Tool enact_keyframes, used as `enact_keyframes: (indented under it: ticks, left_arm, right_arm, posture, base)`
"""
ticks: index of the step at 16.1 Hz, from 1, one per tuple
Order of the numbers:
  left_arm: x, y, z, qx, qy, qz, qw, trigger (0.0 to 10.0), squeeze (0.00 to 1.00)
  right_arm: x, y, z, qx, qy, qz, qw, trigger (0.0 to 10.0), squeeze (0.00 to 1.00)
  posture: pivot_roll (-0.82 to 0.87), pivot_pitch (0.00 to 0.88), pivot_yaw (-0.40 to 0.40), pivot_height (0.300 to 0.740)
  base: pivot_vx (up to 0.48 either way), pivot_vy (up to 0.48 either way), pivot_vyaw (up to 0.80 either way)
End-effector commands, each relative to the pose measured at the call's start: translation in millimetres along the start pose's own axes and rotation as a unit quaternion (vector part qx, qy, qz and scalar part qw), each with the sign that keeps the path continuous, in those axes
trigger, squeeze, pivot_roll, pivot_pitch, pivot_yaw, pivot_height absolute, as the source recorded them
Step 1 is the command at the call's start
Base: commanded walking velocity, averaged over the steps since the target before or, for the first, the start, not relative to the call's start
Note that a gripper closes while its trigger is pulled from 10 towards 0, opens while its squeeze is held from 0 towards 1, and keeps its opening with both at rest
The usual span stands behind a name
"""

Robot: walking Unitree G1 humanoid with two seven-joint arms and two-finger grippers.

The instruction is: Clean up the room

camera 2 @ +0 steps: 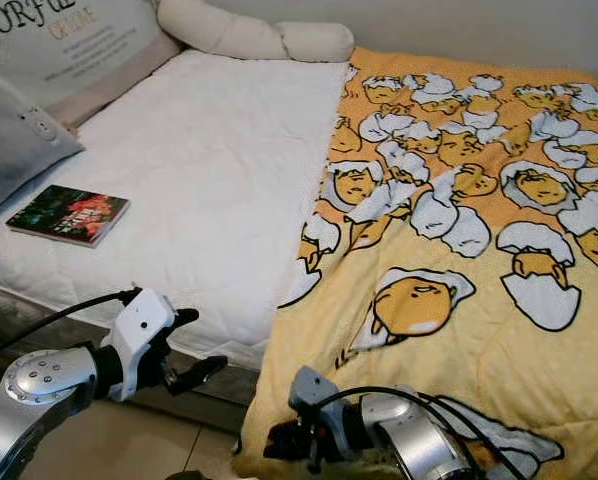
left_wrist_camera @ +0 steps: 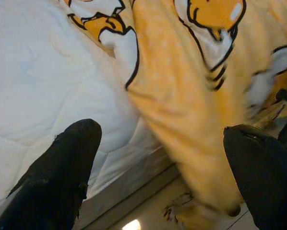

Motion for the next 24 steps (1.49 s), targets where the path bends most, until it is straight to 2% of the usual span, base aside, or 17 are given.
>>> enact_keyframes:
  ticks: [1, 4, 5, 6, 7, 8, 9, 10, 11, 12, 13, 14, 16, 17, 18, 20, 24]
  left_arm:
    - [2.1, -1.3, -5.3, 0.008, 0.009, -0.001, 1.0, 10.0, 0.63]
    - [4.3, -4.6, -12.4, -0.006, 0.03, 0.008, 1.0, 10.0, 0.64]
    - [5.6, -4.3, -15.3, -0.02, 0.041, 0.019, 0.999, 10.0, 0.64]
    - [7.5, -4.0, -20.2, -0.04, 0.068, 0.034, 0.996, 10.0, 0.64]
    - [11.7, -3.4, -33.9, -0.083, 0.144, 0.069, 0.984, 10.0, 0.64]
    - [13.4, -3.4, -43.8, -0.106, 0.195, 0.088, 0.971, 10.0, 0.64]
    - [14.1, -3.0, -50.2, -0.112, 0.226, 0.099, 0.963, 10.0, 0.64]
    - [14.1, -3.0, -50.2, -0.112, 0.226, 0.099, 0.963, 10.0, 0.64]
    - [16.0, 6.4, -60.0, -0.106, 0.26, 0.119, 0.952, 10.0, 0.65]
    - [16.8, 10.9, -63.6, -0.104, 0.267, 0.127, 0.95, 10.0, 0.65]
    - [17.3, 12.7, -65.6, -0.104, 0.271, 0.132, 0.948, 10.0, 0.65]
    - [19.9, 16.8, -72.7, -0.108, 0.285, 0.14, 0.942, 10.0, 0.64]
    - [22.4, 19.8, -78.4, -0.11, 0.296, 0.145, 0.938, 10.0, 0.64]
    - [23.9, 20.8, -81.3, -0.109, 0.303, 0.147, 0.935, 10.0, 0.65]
    - [24.9, 20.6, -82.2, -0.109, 0.307, 0.147, 0.934, 10.0, 0.65]
    - [23.5, 19.4, -83.2, -0.101, 0.314, 0.143, 0.933, 10.0, 0.64]
    - [17.8, 9.9, -84.2, -0.098, 0.327, 0.134, 0.93, 10.0, 0.65]
  right_arm:
    - [-3.4, 6.3, 11.0, -0.005, -0.034, 0.009, 0.999, 10.0, 1.0]
    - [-10.7, 13.7, 19.7, 0.001, -0.074, 0.049, 0.996, 10.0, 1.0]
    - [-15.3, 18.0, 26.3, 0.008, -0.107, 0.065, 0.992, 10.0, 1.0]
    - [-22.3, 24.6, 35.8, 0.005, -0.164, 0.095, 0.982, 10.0, 1.0]
    - [-37.6, 31.9, 54.2, 0.021, -0.277, 0.128, 0.952, 10.0, 1.0]
    - [-49.2, 37.7, 66.9, 0.028, -0.36, 0.152, 0.92, 10.0, 0.43]
    - [-56.9, 41.5, 75.5, 0.062, -0.409, 0.181, 0.893, 10.0, 0.0]
    - [-56.9, 41.5, 75.5, 0.062, -0.409, 0.181, 0.893, 10.0, 0.0]
    - [-71.8, 49.3, 87.8, 0.125, -0.497, 0.239, 0.825, 10.0, 0.0]
    - [-74.7, 51.9, 89.7, 0.129, -0.525, 0.245, 0.805, 10.0, 0.0]
    - [-74.6, 53.6, 89.6, 0.127, -0.535, 0.244, 0.799, 10.0, 0.0]
    - [-75.5, 56.8, 89.0, 0.132, -0.561, 0.25, 0.778, 10.0, 0.0]
    - [-80.4, 53.8, 89.4, 0.154, -0.587, 0.254, 0.753, 10.0, 0.0]
    - [-86.8, 45.8, 91.3, 0.16, -0.616, 0.235, 0.735, 10.0, 0.0]
    - [-90.1, 40.2, 92.0, 0.165, -0.632, 0.224, 0.723, 10.0, 0.0]
    - [-92.2, 35.7, 90.8, 0.179, -0.641, 0.223, 0.712, 10.0, 0.0]
    - [-80.4, 38.1, 84.8, 0.161, -0.636, 0.21, 0.725, 10.0, 0.0]
  posture:
    - [0.07, 0.0, 0.041, 0.74]
    - [0.05, 0.0, 0.031, 0.74]
    - [0.05, 0.0, 0.024, 0.74]
    - [0.05, 0.0, 0.019, 0.74]
    - [0.05, 0.0, 0.013, 0.74]
    - [0.05, 0.0, 0.009, 0.74]
    - [0.05, 0.0, 0.011, 0.74]
    - [0.05, 0.0, 0.011, 0.74]
    - [0.04, 0.0, 0.017, 0.74]
    - [0.04, 0.0, 0.021, 0.74]
    - [0.04, 0.0, 0.021, 0.74]
    - [0.02, 0.0, 0.034, 0.74]
    - [0.0, 0.0, 0.043, 0.74]
    - [0.0, 0.0, 0.045, 0.74]
    - [0.0, 0.0, 0.046, 0.74]
    - [0.0, 0.0, 0.039, 0.74]
    - [0.02, 0.0, 0.028, 0.74]
  base:
    - [0.0, 0.0, 0.0]
    - [0.0, 0.0, 0.0]
    - [0.0, 0.0, 0.0]
    - [0.0, 0.0, 0.0]
    - [0.0, 0.0, 0.0]
    - [0.0, 0.0, 0.0]
    - [0.0, 0.0, 0.0]
    - [0.0, 0.0, 0.0]
    - [0.0, 0.0, 0.0]
    - [0.0, -0.48, 0.0]
    - [0.0, -0.48, 0.0]
    - [0.0, -0.48, 0.0]
    - [0.0, -0.48, 0.0]
    - [0.0, -0.48, 0.0]
    - [0.0, -0.48, 0.0]
    - [0.0, -0.48, 0.0]
    - [0.0, -0.48, 0.0]
Point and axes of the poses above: a point about 5 cm out from each wrist's last joint towards the gripper, its own x axis pointing out of the wrist towards the gripper, its own y axis along the axis of the wrist's last joint, z = x × y, the point moved 2 cm from there along x, pointing out of the wrist towards the gripper, and after that the axes turned 5 degrees about -x, right-handed, at the moved point
